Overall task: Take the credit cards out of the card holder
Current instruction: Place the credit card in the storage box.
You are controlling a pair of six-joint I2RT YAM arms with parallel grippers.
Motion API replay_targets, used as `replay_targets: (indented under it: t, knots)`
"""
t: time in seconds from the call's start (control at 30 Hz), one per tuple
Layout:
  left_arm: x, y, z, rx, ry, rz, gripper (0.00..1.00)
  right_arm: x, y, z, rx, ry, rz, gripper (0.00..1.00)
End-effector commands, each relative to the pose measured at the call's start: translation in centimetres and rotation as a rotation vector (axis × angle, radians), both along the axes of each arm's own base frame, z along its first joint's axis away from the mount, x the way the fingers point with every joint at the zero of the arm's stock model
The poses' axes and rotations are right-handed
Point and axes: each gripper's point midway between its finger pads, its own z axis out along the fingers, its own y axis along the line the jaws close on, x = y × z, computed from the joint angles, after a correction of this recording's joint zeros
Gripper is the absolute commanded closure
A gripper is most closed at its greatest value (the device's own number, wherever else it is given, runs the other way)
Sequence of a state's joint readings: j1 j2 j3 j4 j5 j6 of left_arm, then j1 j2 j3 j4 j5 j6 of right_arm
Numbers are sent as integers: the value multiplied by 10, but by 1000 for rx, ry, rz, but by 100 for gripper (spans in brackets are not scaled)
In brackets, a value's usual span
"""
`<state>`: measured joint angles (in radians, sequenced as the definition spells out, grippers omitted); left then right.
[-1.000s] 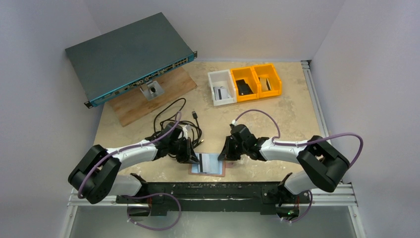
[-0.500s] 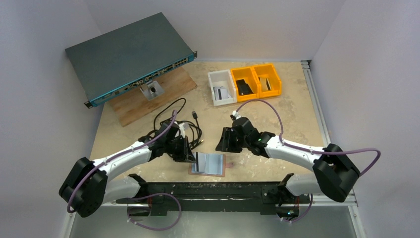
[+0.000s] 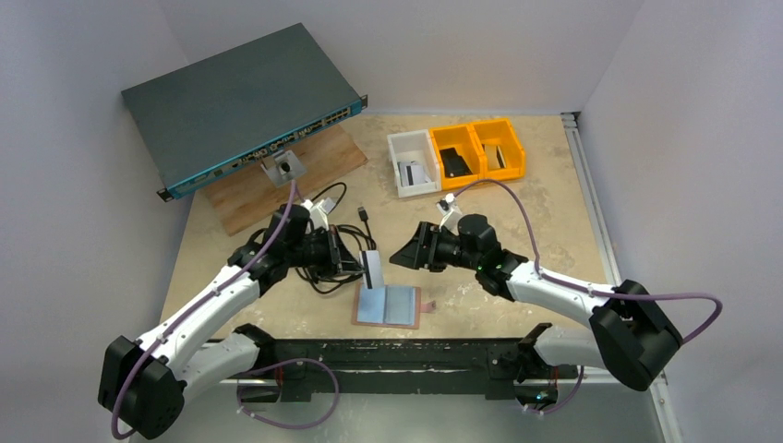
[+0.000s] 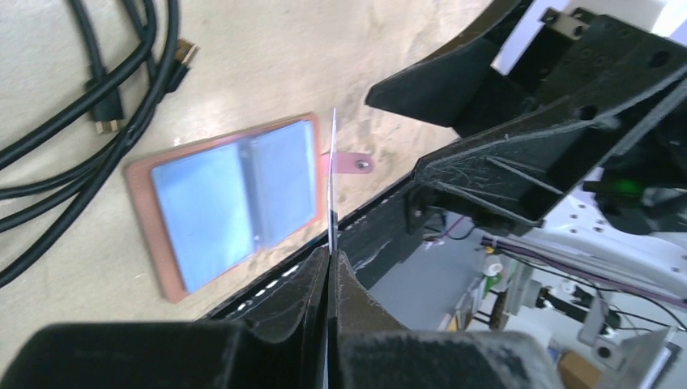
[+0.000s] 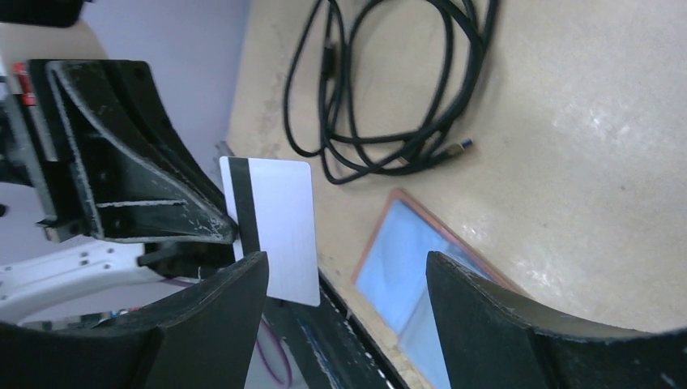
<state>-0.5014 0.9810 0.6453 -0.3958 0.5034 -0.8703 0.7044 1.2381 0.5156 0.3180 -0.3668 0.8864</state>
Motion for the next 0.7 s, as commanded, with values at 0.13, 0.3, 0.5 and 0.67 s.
replay_targets:
  t: [0.13,0.3,0.5,0.67]
  knots:
    - [16,-25,81,-317,-96,-22,100,-6,16,81,311,-140,108,28]
    - [20,-34,93,-407,-101,-42,100,-8,17,93,383,-135,125,33]
    - [20,-36,87,-404,-82,-58,100,-8,13,100,415,-129,124,52]
    - [20,-38,81,-389,-69,-79,100,-9,14,100,412,-121,136,86]
